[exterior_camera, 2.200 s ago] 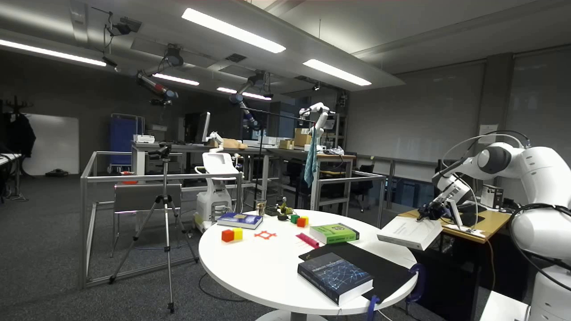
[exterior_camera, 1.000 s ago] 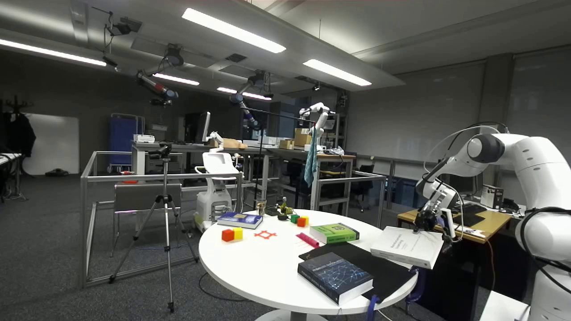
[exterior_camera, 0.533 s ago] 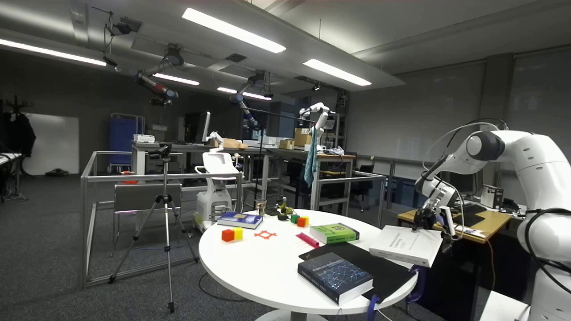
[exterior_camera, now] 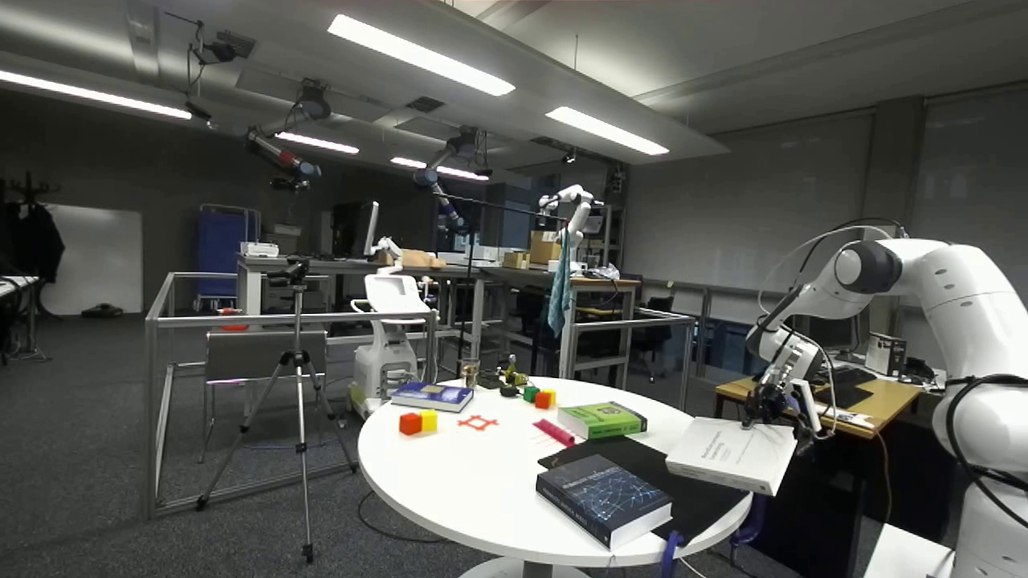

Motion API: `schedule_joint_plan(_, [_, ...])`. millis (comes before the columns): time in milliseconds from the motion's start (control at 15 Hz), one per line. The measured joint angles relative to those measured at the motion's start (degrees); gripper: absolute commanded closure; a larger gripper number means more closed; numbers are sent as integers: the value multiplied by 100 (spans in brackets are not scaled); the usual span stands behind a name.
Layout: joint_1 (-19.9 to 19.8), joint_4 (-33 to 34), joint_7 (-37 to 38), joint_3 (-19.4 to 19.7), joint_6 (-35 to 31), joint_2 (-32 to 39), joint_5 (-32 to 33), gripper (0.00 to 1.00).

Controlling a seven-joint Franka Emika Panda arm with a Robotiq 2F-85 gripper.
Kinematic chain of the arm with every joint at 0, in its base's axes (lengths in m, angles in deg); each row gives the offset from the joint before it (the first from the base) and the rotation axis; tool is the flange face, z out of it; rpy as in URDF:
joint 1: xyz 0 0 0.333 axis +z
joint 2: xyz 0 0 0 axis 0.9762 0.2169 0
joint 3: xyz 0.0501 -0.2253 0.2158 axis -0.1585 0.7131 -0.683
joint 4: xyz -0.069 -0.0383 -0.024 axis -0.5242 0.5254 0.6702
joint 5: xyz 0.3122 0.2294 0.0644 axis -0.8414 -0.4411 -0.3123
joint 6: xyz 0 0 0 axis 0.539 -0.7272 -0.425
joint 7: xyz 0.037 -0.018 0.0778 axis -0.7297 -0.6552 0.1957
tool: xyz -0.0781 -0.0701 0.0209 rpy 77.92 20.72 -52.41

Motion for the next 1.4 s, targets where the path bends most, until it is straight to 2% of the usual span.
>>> schedule_joint_plan(533, [15, 40, -1, 7, -30, 96, 0, 59])
schedule_joint_plan(600, [15, 40, -1, 7, -30, 96, 0, 84])
schedule_joint_plan(733, [26, 39, 2, 17, -99, 116, 2, 84])
schedule_joint_plan(1000, [201, 54, -27, 44, -719, 397, 2, 84])
schedule_joint_plan(1400, [596, 215, -132, 32, -771, 392, -8, 84])
